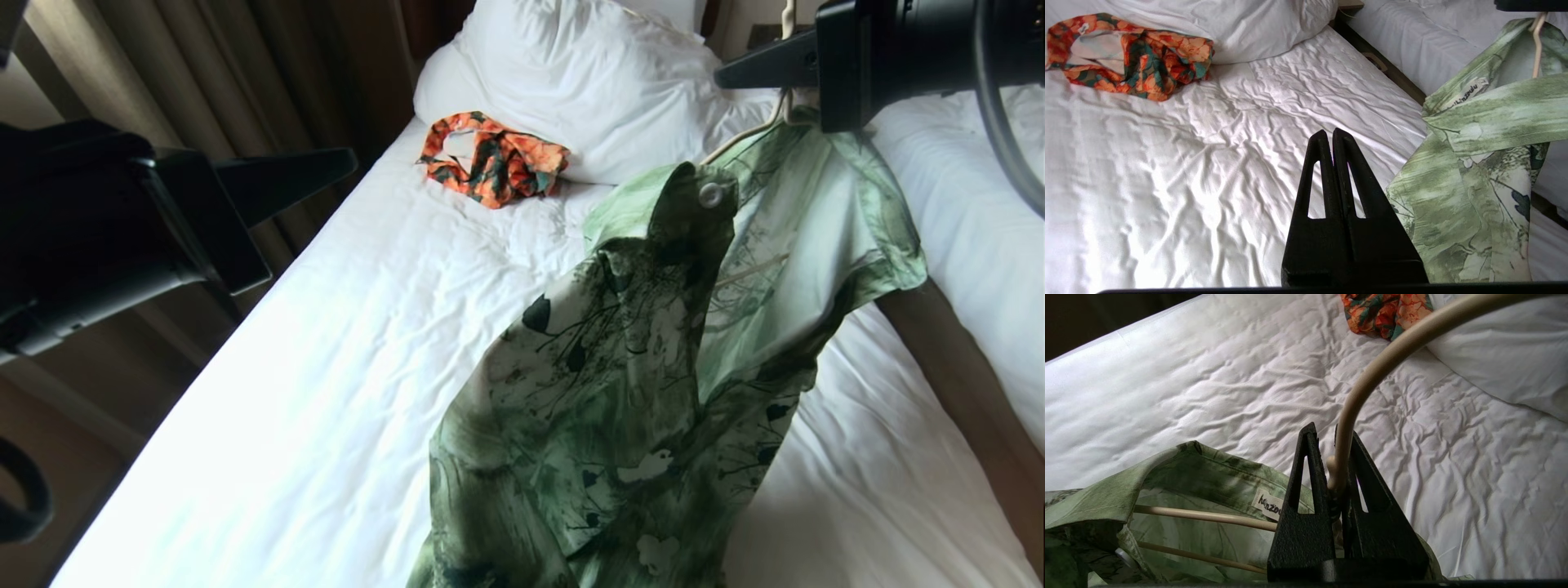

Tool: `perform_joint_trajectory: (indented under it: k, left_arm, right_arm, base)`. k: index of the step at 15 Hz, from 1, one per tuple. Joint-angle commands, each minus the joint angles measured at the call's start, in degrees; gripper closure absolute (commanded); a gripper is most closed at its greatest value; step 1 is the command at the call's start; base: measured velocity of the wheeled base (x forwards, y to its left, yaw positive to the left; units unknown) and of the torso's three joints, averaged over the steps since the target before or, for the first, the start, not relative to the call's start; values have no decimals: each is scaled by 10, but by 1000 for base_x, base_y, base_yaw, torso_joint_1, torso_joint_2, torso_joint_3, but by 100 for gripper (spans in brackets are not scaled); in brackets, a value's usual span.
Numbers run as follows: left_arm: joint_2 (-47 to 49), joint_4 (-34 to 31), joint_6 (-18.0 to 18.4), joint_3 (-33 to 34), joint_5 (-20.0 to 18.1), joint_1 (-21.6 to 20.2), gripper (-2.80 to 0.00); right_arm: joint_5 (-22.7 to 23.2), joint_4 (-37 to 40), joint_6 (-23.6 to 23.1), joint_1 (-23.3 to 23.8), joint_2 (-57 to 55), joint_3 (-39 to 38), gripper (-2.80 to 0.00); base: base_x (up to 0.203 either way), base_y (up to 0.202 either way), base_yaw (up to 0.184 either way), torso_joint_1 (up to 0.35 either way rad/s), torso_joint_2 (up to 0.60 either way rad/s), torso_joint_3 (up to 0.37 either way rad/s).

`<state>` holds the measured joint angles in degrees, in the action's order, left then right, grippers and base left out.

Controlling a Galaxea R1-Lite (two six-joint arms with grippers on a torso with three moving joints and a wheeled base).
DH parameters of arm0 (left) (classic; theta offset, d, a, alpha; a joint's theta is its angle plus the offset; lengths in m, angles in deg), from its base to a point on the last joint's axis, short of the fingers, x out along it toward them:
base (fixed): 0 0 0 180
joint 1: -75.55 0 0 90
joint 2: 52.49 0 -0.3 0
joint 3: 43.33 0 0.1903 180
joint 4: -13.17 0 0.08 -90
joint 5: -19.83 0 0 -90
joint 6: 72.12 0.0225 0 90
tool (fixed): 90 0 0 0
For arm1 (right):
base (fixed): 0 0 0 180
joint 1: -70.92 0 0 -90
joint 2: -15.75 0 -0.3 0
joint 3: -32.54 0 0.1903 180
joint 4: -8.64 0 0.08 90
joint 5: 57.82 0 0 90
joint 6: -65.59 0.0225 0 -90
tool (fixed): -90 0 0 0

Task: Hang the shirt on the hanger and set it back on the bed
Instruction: Take the clothes hanger out of the clothes

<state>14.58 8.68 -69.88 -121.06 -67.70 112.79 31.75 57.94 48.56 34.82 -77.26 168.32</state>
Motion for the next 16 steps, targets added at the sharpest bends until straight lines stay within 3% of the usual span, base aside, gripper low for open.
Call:
perform_joint_trajectory:
  k: [1, 4, 9, 16]
  left_arm:
    - [-13, -6, 0, 0, 6, -43, 0]
    - [-22, -44, 0, 3, 22, -84, 0]
    - [-25, -48, 0, 27, 24, -160, 0]
    - [-44, -48, 0, 49, 25, -171, 0]
  right_arm:
    - [-1, -23, 11, 21, 7, 0, 0]
    - [-3, -62, 48, 51, 16, 0, 0]
    - [5, -103, 74, 84, 10, 0, 0]
    - [29, -165, 72, 84, 7, 1, 0]
  base:
    - [0, 0, 0, 46, -227, -169]
    - [0, 0, 0, 97, -400, -299]
    - [0, 0, 0, 143, -501, -356]
    - [0, 0, 0, 195, -561, -362]
